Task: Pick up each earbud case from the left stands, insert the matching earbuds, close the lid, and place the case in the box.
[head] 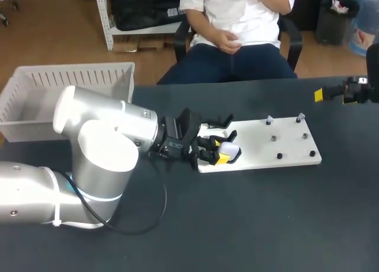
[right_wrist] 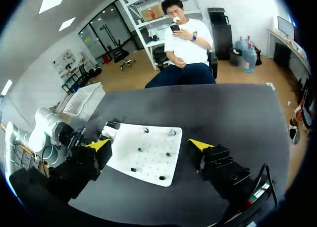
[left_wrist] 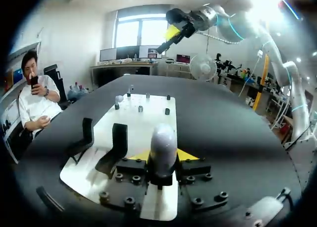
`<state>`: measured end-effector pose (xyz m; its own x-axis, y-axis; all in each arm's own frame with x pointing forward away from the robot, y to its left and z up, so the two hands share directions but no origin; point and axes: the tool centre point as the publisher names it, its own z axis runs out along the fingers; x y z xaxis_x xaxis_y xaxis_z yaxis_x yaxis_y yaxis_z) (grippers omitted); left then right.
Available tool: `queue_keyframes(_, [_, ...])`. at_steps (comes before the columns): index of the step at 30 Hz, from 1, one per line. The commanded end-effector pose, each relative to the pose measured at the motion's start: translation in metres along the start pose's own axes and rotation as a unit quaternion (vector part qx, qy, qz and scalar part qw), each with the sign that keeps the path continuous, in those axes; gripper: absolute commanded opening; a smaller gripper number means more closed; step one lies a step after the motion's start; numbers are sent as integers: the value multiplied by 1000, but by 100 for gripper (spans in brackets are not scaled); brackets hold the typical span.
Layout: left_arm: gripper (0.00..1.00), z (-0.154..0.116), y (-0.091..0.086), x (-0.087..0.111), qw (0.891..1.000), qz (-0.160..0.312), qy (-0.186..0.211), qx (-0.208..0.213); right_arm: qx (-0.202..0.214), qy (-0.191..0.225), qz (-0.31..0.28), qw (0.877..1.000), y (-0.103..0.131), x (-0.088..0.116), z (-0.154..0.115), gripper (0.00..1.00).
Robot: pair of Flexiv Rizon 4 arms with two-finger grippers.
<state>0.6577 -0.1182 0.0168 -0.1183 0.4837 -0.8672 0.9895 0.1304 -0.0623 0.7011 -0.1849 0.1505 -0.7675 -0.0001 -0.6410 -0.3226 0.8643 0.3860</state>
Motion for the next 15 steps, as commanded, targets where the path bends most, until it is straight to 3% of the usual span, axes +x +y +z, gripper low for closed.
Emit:
queue_keyframes(1, [0, -7, -4, -4, 1000, 4, -16, -6, 0, 0, 0, 1000, 0, 0, 0, 100])
queue_keyframes(8, [0, -17, 1, -16, 999, 12, -31, -11, 0, 0, 0, 1000, 0, 0, 0, 100])
queue_keyframes(15, [0, -31, 7, -48, 997, 42, -54, -22, 0, 0, 0, 1000, 0, 0, 0, 100])
